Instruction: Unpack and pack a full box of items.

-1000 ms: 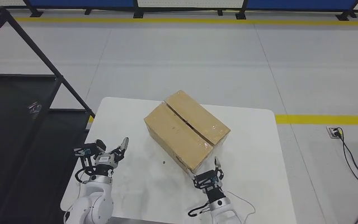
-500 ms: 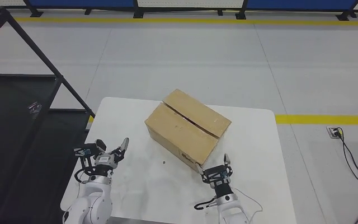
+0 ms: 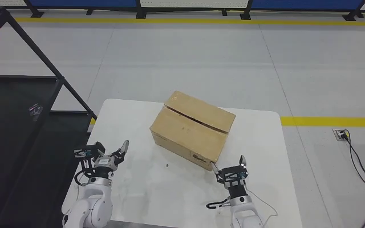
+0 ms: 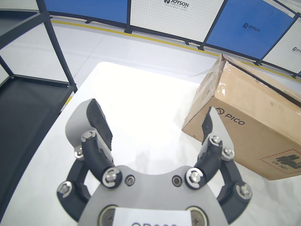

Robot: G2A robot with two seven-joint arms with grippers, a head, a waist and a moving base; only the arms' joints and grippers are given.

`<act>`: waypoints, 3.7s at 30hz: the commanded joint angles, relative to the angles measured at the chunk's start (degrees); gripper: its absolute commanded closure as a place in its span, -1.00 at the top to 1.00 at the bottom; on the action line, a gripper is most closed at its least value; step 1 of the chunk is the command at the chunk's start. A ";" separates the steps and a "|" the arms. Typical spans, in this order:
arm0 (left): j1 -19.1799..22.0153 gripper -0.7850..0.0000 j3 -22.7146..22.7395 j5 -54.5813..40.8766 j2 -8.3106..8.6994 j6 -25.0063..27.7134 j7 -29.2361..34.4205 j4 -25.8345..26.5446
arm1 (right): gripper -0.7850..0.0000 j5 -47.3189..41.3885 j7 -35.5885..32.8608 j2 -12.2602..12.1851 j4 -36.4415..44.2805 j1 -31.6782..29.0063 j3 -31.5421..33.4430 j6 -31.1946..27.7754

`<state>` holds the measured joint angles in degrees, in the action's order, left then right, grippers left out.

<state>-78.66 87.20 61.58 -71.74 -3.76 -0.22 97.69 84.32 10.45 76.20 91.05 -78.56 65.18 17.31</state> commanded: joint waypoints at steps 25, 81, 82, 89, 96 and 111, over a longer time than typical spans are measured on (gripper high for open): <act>12.82 1.00 -3.83 2.27 -0.97 -4.02 2.79 -13.31 | 1.00 6.06 11.44 -1.85 8.36 -9.82 9.03 -15.41; 34.22 1.00 -16.48 10.80 -2.50 22.93 -4.24 -42.74 | 1.00 2.96 17.25 -2.73 5.46 -8.53 12.17 -25.96; 33.87 1.00 -16.40 11.04 -2.40 23.40 -4.14 -42.22 | 1.00 2.96 17.27 -2.73 5.42 -8.38 12.17 -26.08; 30.88 1.00 -15.58 12.04 -1.69 26.02 -3.23 -37.91 | 1.00 2.71 17.21 -2.79 5.07 -7.68 12.25 -26.70; 28.60 1.00 -14.61 12.12 -1.08 28.19 -1.49 -34.36 | 1.00 2.41 16.92 -2.80 4.67 -6.61 12.05 -27.32; 25.41 1.00 -13.61 13.58 0.10 32.99 2.97 -28.68 | 1.00 2.35 16.39 -2.83 4.30 -5.24 11.72 -27.62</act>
<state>-53.07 73.43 75.27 -71.71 29.13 2.54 68.73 86.68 26.87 73.38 95.36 -83.83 76.89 -10.29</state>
